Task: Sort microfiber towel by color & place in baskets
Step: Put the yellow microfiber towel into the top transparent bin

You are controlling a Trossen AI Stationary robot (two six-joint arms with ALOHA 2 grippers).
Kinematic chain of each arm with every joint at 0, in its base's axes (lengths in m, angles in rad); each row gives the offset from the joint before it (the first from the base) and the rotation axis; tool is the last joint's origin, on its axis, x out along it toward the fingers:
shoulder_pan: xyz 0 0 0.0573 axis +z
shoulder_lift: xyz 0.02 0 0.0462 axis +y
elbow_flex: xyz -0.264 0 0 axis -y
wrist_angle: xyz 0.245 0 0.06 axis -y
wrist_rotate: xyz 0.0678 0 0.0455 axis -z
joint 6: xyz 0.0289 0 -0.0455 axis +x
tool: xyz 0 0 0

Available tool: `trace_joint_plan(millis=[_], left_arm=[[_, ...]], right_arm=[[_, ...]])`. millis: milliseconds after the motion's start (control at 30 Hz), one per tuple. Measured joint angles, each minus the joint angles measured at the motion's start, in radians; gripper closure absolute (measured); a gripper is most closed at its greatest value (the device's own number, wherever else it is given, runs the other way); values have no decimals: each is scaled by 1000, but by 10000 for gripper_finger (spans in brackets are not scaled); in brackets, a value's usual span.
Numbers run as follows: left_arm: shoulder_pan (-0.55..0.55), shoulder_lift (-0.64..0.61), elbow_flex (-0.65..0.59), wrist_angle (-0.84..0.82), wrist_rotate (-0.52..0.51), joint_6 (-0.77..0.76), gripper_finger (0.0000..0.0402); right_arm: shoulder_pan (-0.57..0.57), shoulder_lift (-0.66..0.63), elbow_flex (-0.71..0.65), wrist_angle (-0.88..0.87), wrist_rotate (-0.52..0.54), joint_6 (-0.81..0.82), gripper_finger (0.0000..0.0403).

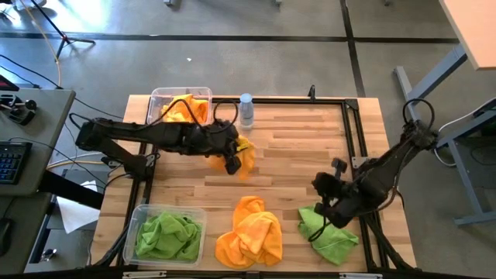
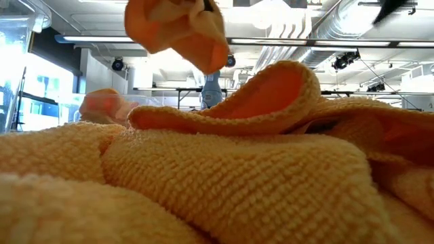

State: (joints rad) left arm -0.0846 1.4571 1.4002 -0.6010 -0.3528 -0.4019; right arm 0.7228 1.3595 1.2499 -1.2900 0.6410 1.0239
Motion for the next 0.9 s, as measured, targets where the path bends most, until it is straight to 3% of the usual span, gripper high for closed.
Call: trace_joint_plan(millis=[100,267,400,633,900], left_arm=[[16,-20,0,-51,-15,-80,400],[83,-62,0,-184,-61,-169,400],[169,-100,0,-272,-70,-255,400],[353,-156,0,-384,-156,-331,400],[650,-126,0,-420,-148,-327,401]], right_arm=[[17,-62,-174,200,-52,99,386],[15,-160,-442,556,-125,126,400],[-18,-251,-611,726,-189,181,401],[-118,-411,-747,768,-219,205,402],[-299,-519,-758,751,-218,41,402]])
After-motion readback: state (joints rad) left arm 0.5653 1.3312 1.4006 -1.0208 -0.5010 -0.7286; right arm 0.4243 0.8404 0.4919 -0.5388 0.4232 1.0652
